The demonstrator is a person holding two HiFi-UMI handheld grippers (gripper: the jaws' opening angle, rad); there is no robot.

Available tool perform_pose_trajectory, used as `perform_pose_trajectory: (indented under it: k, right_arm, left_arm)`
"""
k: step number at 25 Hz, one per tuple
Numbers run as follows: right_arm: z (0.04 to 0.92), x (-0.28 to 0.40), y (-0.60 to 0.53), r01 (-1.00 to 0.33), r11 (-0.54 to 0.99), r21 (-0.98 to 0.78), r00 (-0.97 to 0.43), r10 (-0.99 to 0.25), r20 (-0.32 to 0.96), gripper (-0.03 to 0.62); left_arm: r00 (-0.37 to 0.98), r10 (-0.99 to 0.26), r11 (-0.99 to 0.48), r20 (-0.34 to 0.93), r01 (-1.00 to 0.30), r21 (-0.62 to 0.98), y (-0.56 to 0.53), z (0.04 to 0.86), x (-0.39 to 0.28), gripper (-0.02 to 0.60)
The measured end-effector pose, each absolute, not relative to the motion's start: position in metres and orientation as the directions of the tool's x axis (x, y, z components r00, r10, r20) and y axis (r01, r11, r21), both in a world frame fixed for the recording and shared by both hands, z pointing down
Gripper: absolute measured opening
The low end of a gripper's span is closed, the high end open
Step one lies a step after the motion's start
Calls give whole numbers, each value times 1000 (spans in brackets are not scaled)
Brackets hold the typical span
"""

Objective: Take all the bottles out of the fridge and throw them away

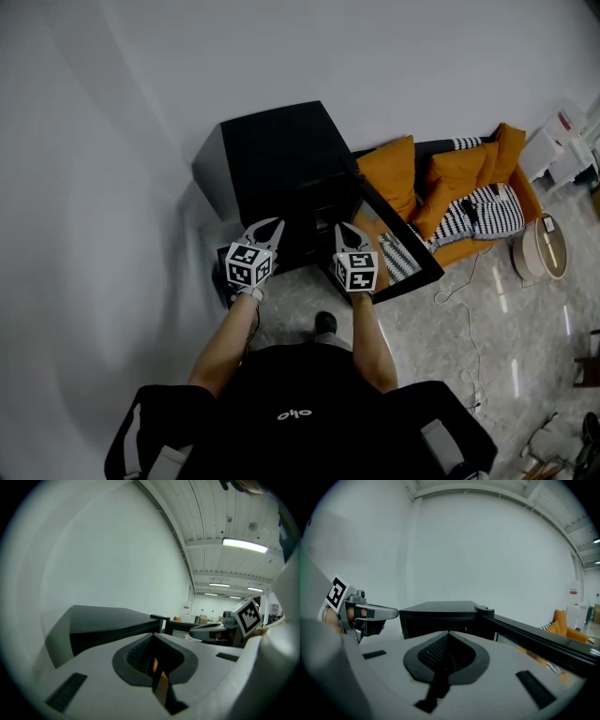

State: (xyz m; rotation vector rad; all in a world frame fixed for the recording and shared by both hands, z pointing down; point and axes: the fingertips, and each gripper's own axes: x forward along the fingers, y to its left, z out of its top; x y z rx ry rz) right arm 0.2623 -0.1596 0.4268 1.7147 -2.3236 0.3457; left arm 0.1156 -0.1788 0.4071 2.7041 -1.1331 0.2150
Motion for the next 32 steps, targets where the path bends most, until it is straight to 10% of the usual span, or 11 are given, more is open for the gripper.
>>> perform_pose_trajectory:
  k: [27,32]
  right_arm:
    - [613,260,-226,-947,319,-36,-294,-820,491,14]
    - [686,256,-256,-966,255,-38,-241,-839,488,113]
  left_arm:
    - [703,-651,-683,286,-707,185,-205,521,148,6]
    - [712,-645,-693,277,-698,179,-207,584,139,6]
